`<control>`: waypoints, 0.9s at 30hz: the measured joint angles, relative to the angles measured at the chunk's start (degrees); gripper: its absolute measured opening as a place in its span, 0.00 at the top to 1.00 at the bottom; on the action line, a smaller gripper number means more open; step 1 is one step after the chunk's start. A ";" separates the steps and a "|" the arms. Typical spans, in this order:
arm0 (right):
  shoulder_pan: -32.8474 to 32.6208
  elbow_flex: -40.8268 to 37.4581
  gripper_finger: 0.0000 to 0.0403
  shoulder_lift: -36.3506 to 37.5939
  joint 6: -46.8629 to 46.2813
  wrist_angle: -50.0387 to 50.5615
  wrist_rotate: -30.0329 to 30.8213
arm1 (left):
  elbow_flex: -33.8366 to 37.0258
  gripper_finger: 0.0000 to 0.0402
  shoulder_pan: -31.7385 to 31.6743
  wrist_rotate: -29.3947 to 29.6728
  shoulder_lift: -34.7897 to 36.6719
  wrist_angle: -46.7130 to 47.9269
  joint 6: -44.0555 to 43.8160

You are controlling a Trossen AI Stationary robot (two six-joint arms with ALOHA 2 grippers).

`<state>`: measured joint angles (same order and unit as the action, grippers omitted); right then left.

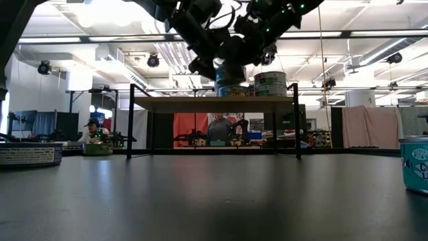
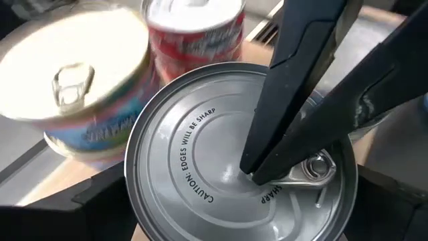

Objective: Stack canned seafood by type on shelf
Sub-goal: Stack the yellow-blue tuna can on top of the other yellow-blue tuna can on the shelf

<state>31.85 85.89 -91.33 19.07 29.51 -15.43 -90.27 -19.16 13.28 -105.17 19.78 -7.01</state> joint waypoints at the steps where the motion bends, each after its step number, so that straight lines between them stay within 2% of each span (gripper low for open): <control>1: 0.03 0.03 0.98 0.29 0.04 0.12 -0.07 | -0.33 0.05 0.00 -0.48 0.10 -0.14 0.11; 13: 0.97 -1.67 0.98 -1.40 0.04 1.12 0.15 | -0.87 0.05 0.13 -1.41 -3.87 -0.85 -1.26; 20: 1.17 -2.34 0.98 -1.47 0.60 2.82 0.01 | -0.93 0.01 0.13 -2.54 -4.07 -1.15 -1.38; 27: 1.10 -2.38 0.98 -1.53 1.68 3.22 -0.54 | -2.34 0.01 0.04 -2.92 -2.90 4.01 -1.43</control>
<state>32.95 83.50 -92.86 20.75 32.72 -15.97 -92.61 -19.11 10.36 -108.07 23.79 -8.44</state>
